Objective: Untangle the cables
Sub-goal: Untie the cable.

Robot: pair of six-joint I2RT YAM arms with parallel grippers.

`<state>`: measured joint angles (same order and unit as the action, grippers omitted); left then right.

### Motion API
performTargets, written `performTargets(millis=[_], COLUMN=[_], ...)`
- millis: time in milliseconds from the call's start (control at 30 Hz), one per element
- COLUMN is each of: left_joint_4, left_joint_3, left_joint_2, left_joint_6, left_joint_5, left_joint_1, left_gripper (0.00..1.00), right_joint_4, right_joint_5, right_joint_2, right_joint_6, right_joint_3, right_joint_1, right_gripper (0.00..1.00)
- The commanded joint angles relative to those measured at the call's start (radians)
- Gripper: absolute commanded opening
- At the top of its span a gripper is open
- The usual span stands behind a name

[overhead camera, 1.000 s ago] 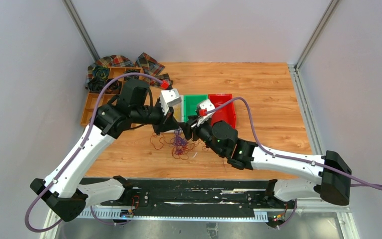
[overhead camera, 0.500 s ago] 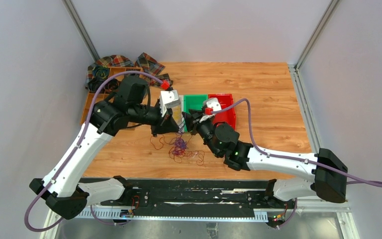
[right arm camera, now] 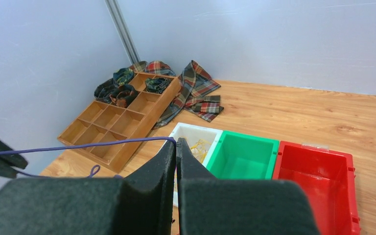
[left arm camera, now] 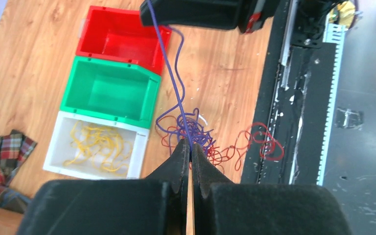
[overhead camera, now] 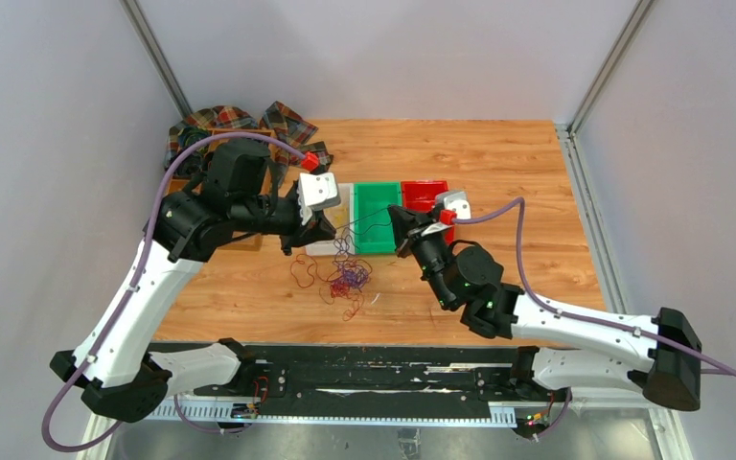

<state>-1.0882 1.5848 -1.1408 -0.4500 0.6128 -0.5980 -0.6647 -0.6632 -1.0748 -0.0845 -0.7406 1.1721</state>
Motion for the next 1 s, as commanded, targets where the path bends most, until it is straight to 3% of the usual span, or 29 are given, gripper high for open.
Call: performTargets(millis=[0, 167, 433, 500, 633, 767, 967], left_joint_4=[-0.042, -0.042, -0.042, -0.042, -0.042, -0.042, -0.042], left_joint_3=[0.014, 0.006, 0.023, 0.028, 0.049, 0.075, 0.087], left_joint_2=[0.029, 0.045, 0.097, 0.099, 0.079, 0.066, 0.063], left_joint_6=[-0.065, -0.104, -0.122, -0.119, -0.096, -0.062, -0.031], left_joint_5=[-0.1, -0.134, -0.045, -0.039, -0.057, -0.063, -0.07], left_joint_1=[-0.003, -0.003, -0.003, -0.003, -0.004, -0.003, -0.003], left_gripper=[0.0, 0.0, 0.0, 0.0, 0.0, 0.0, 0.01], right_joint_4=[0.062, 0.139, 0.153, 0.185, 0.284, 0.177, 0.068], right_joint_5=[-0.064, -0.006, -0.118, -0.047, 0.239, 0.387, 0.406], right_joint_2=[0.097, 0.169, 0.195, 0.195, 0.149, 0.096, -0.003], right_joint_6=[-0.009, 0.054, 0.191, 0.155, 0.004, -0.097, -0.02], right_joint_3=[0.022, -0.02, -0.026, -0.035, -0.07, -0.032, -0.069], right_joint_1=[-0.033, -0.078, -0.099, -0.103, -0.1, -0.037, 0.079], right_gripper=[0.01, 0.01, 0.07, 0.17, 0.33, 0.6, 0.63])
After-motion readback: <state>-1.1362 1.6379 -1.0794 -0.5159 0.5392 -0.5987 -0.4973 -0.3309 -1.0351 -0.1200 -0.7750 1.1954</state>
